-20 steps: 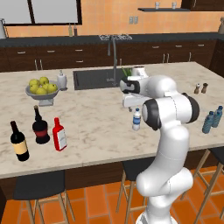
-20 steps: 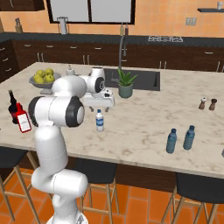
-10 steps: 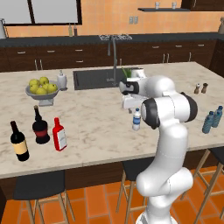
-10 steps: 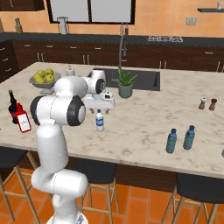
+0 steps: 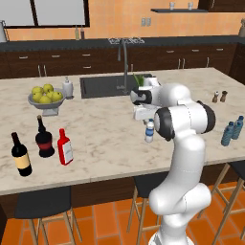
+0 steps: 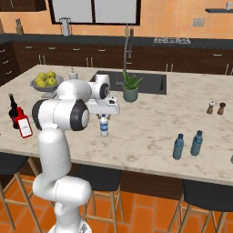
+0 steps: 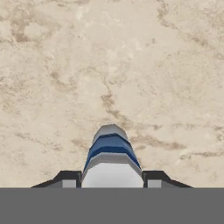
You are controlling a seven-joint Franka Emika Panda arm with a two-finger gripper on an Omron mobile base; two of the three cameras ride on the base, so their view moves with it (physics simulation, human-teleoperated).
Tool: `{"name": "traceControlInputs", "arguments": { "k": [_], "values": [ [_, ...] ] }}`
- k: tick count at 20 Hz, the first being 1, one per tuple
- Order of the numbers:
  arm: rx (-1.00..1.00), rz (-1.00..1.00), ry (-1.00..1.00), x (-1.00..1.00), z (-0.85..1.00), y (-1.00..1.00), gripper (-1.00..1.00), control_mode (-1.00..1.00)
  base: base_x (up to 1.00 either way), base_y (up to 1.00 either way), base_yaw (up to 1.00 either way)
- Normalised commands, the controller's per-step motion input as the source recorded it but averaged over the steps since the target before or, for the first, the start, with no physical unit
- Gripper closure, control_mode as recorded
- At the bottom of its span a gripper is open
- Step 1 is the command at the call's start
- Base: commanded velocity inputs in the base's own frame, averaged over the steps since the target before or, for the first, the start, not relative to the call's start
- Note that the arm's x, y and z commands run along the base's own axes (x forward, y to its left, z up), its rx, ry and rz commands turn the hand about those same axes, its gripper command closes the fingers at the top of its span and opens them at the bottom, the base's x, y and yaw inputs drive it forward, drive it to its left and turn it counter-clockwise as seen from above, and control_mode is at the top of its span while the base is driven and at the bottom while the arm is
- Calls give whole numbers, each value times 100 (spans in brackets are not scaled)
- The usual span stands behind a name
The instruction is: Move the plastic bottles in the middle to the plastics group, and the glass bottles in the middle to the glass group.
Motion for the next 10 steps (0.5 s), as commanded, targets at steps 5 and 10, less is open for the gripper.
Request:
{"name": "traceControlInputs", "arguments": {
  "k": [5, 10],
  "values": [
    [0, 0, 0, -6, 0, -16, 100, -100, 0, 0, 0],
    [0, -4, 0, -21, 29, -63, 100, -100, 0, 0, 0]
  ]
}}
